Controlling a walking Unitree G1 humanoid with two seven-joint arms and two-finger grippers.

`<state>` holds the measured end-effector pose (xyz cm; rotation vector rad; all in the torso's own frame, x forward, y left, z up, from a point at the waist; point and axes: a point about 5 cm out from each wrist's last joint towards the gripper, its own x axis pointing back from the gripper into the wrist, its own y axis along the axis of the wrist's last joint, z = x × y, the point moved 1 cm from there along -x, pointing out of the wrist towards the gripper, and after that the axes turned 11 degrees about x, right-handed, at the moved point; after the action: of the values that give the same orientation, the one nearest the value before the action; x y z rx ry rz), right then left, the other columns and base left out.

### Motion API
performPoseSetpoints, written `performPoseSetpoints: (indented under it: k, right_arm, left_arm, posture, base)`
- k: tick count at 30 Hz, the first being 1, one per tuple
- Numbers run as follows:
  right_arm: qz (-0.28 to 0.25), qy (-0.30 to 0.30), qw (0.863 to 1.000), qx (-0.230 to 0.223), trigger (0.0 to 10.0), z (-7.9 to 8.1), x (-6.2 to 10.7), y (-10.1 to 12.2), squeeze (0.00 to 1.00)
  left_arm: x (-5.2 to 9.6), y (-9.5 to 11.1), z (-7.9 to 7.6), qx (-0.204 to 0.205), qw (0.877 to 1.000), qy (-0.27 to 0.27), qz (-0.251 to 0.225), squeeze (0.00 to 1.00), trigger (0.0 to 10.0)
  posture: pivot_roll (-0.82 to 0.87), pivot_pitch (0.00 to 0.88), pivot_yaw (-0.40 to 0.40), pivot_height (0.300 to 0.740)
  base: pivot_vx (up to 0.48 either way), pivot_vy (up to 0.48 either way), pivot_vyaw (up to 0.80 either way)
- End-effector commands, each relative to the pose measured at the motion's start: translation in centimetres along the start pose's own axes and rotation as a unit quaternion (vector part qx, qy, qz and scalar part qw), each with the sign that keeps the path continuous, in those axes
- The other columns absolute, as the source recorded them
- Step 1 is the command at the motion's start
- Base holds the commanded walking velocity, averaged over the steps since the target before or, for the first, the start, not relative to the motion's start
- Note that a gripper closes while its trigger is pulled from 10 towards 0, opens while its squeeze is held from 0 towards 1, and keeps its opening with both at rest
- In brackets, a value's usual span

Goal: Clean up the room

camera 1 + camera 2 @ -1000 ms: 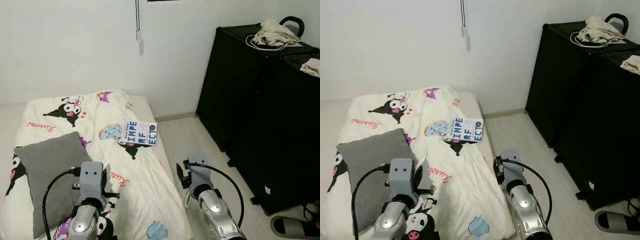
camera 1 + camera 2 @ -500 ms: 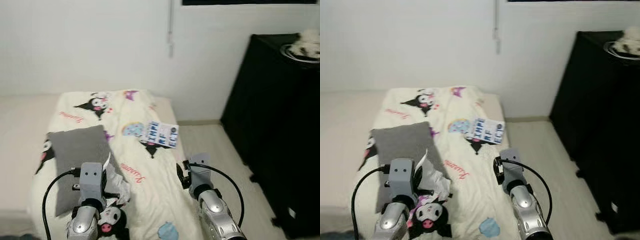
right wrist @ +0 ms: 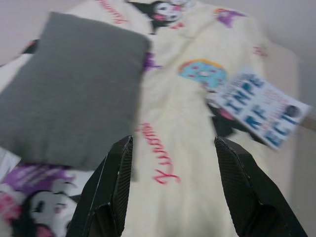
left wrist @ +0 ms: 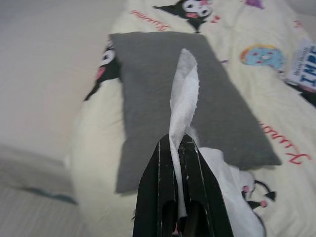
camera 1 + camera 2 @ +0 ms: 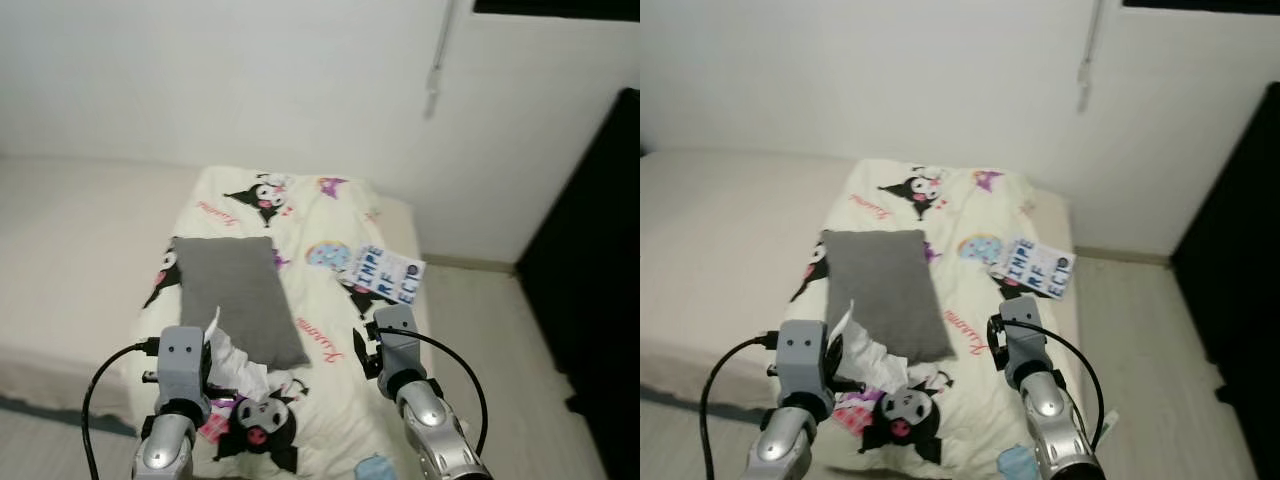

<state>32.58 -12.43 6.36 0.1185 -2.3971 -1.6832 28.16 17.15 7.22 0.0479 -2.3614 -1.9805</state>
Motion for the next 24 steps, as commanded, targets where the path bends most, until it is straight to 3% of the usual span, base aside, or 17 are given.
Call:
performPoseSetpoints:
  k: [1, 24]
  right_arm:
    - [0.003, 0.002, 1.0, 0.001, 10.0, 0.18, 0.15, -0.3, 0.0]
    - [0.005, -0.006, 1.0, -0.001, 10.0, -0.33, -0.08, -0.34, 0.0]
  left_arm:
    - [0.37, -0.5, 0.21, -0.008, 1.0, 0.001, 0.011, 0.0, 10.0]
    - [0.23, -0.79, 0.39, -0.018, 0.999, 0.002, 0.029, 0.0, 10.0]
  posture:
    - [0.04, 0.128, -0.036, 0.74]
    - [0.05, 0.135, -0.033, 0.74]
  base:
    - [0.0, 0.0, 0.8]
    - [0.0, 0.0, 0.8]
